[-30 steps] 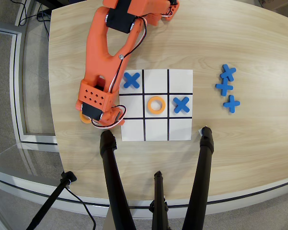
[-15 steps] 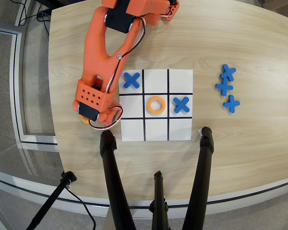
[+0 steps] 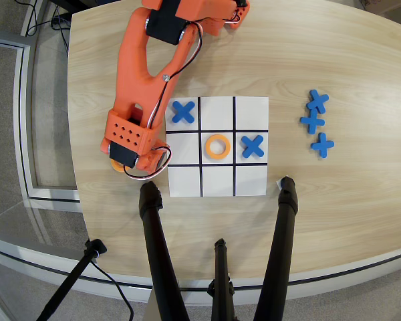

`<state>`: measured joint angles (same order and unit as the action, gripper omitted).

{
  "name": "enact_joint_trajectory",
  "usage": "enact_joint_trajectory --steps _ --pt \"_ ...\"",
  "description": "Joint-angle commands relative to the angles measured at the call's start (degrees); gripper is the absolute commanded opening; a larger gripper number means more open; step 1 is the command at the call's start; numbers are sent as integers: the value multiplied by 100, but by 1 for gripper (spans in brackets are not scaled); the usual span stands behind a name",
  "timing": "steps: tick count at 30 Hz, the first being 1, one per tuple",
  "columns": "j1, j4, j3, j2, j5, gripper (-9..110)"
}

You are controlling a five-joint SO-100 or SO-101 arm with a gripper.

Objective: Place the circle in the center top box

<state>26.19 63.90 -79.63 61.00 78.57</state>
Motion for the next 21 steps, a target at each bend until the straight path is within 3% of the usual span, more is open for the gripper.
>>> enact_joint_trajectory --steps 1,12,21 --pt "62 79 -123 -53 35 2" --pt "62 202 -105 185 18 0" --pt "-404 633 193 1934 -141 0"
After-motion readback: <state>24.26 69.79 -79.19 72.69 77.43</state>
